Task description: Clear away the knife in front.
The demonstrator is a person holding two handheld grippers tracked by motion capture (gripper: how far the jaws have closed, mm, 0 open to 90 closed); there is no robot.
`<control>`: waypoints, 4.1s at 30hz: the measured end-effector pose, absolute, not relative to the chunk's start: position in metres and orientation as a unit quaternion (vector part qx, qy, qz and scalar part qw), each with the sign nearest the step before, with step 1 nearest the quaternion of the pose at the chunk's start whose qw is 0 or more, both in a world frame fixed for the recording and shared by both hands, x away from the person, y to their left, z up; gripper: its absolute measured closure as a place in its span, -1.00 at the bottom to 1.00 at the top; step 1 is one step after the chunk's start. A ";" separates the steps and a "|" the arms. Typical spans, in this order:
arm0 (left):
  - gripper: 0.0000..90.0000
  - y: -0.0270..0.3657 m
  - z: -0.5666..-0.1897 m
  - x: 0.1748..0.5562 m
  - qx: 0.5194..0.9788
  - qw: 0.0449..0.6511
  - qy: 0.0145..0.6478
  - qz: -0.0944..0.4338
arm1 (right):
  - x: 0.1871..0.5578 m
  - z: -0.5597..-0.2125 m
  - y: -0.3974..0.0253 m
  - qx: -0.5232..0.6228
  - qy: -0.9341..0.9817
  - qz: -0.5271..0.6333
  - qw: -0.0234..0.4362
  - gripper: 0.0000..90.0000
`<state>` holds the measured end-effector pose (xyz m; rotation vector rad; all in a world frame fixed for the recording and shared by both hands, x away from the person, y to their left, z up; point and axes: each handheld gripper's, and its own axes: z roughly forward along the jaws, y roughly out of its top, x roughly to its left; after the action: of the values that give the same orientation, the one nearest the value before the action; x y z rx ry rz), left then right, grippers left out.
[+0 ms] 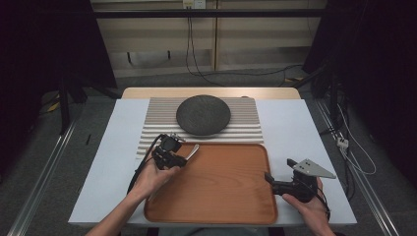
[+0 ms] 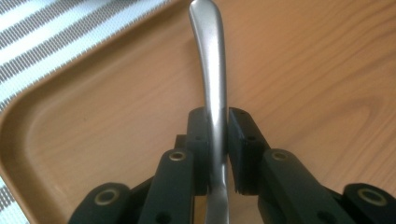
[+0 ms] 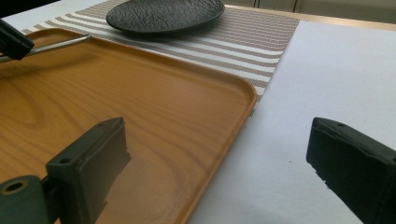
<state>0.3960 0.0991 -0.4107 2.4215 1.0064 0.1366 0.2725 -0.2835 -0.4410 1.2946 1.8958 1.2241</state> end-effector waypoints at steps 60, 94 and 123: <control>1.00 0.094 -0.433 0.379 0.910 0.299 0.281 0.055 | 0.272 -0.442 -0.283 0.481 0.703 0.451 0.265 -0.88; 1.00 0.124 -0.430 0.386 0.899 0.278 0.331 0.066 | 0.270 -0.441 -0.284 0.480 0.703 0.452 0.264 -0.89; 1.00 0.146 -0.428 0.391 0.895 0.255 0.355 0.084 | 0.270 -0.440 -0.285 0.480 0.702 0.454 0.265 -0.88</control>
<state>0.3914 0.1457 -0.4278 2.4314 0.9637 0.2288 0.2699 -0.2853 -0.4404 1.2974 1.8964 1.2259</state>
